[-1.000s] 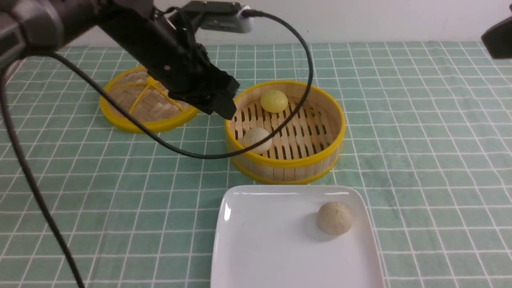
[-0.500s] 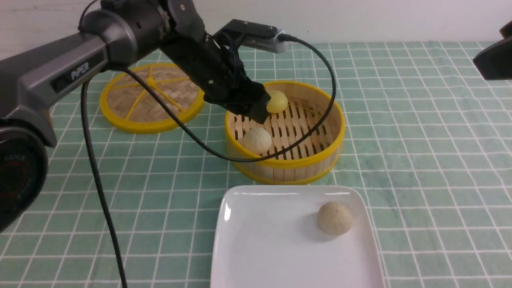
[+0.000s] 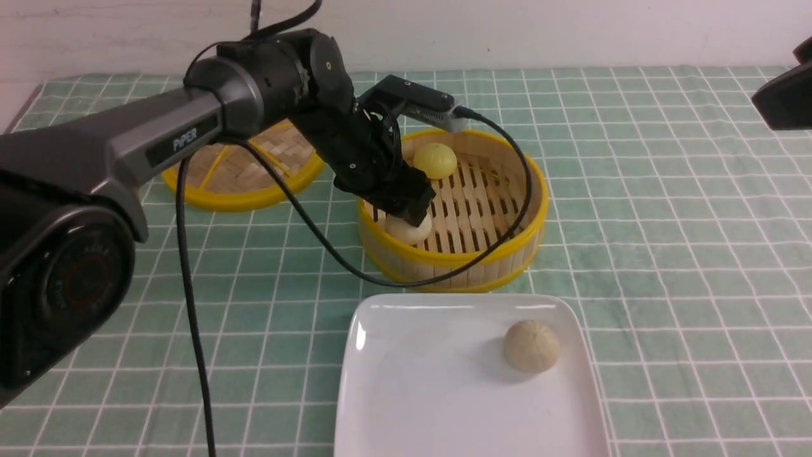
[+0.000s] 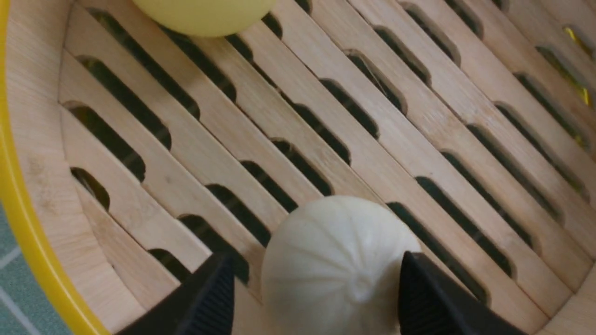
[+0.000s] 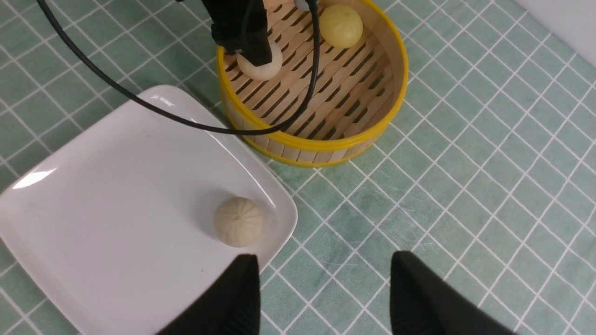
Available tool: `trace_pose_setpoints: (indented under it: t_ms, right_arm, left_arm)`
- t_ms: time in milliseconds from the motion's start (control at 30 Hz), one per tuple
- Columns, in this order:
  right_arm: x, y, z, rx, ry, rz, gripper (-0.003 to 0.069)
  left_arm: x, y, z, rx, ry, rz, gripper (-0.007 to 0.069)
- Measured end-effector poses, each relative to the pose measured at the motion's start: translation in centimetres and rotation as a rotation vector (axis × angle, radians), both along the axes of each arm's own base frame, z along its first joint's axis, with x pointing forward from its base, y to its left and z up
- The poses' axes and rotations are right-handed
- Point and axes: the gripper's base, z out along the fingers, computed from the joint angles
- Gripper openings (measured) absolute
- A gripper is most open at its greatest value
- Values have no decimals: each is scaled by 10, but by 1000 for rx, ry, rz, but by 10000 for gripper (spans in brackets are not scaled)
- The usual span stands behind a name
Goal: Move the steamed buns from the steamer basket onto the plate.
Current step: Use the left arm to grab the steamed stuffed bun that is closest to it
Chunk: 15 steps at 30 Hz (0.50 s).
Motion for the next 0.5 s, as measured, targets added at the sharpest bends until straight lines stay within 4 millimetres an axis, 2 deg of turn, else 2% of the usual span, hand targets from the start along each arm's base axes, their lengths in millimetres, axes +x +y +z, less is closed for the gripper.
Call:
trace_pose_setpoints:
  t_ms: [100, 333, 400, 500]
  right_arm:
    - [0, 0, 0, 0, 0, 0, 390]
    - [0, 0, 0, 4, 3, 3, 390]
    - [0, 1, 0, 6, 3, 3, 390]
    - [0, 1, 0, 6, 3, 3, 390]
  left_arm:
    - [1, -2, -2, -1, -11, 0, 409]
    - [1, -4, -1, -13, -17, 3, 50]
    - [1, -4, 2, -12, -12, -2, 32]
    - [0, -5, 20, -9, -4, -25, 29]
